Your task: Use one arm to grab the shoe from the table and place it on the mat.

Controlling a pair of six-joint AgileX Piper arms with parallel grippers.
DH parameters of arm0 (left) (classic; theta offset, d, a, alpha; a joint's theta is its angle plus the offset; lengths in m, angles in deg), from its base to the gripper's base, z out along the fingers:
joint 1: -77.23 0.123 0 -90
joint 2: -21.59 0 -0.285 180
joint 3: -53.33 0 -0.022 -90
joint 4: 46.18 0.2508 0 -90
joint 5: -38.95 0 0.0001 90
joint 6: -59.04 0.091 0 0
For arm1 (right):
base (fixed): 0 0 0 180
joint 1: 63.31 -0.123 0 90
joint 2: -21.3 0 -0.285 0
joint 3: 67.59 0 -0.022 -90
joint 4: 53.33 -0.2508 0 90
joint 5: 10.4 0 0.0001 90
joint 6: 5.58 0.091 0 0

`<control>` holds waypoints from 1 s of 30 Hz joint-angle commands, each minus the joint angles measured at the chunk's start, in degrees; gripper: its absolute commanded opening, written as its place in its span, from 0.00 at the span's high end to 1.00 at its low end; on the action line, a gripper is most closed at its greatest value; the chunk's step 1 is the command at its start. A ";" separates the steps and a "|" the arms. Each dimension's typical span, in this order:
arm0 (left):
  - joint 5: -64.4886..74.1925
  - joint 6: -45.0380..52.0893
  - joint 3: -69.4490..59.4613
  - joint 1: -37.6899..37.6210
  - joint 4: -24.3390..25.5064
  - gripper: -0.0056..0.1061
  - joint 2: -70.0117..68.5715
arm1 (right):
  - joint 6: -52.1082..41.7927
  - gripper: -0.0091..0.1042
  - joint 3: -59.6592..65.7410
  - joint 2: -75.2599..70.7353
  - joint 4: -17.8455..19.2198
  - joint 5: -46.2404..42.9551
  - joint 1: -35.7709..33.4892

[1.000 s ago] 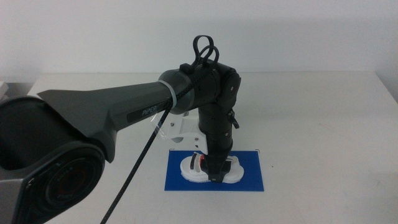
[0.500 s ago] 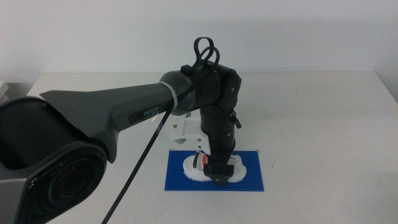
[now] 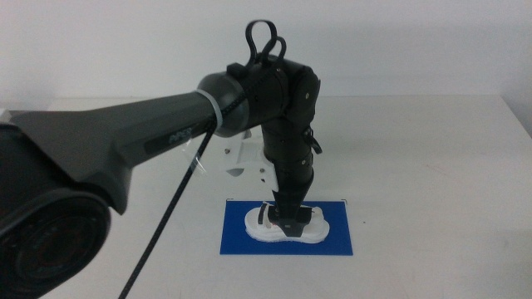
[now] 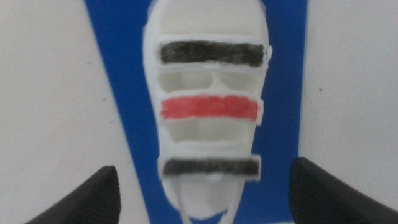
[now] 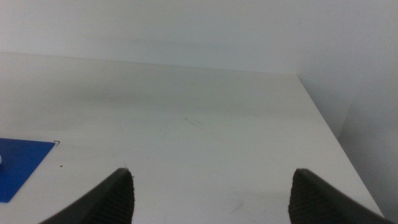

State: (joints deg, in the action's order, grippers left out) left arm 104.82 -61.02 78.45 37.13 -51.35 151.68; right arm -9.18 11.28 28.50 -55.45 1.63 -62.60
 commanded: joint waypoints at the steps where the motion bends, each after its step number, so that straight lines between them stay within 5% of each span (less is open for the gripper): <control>1: 1.16 -1.37 1.71 -0.26 -0.05 0.13 -5.33 | -0.47 0.35 0.28 -1.49 0.51 -4.37 0.14; 10: 7.03 1.90 2.63 -0.26 2.83 0.13 -14.63 | -0.47 0.35 0.28 -1.49 0.51 -4.37 0.14; 14: 9.11 12.09 2.46 -0.26 7.52 0.13 -19.55 | -0.47 0.35 0.28 -1.49 0.51 -4.37 0.14; 30: 9.11 103.46 2.46 -0.26 37.88 0.13 -29.62 | -0.47 0.35 0.28 -1.49 0.51 -4.37 0.14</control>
State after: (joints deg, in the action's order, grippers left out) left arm 110.38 33.72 79.11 37.13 -18.99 124.97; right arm -9.18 11.28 28.50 -55.45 1.63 -62.60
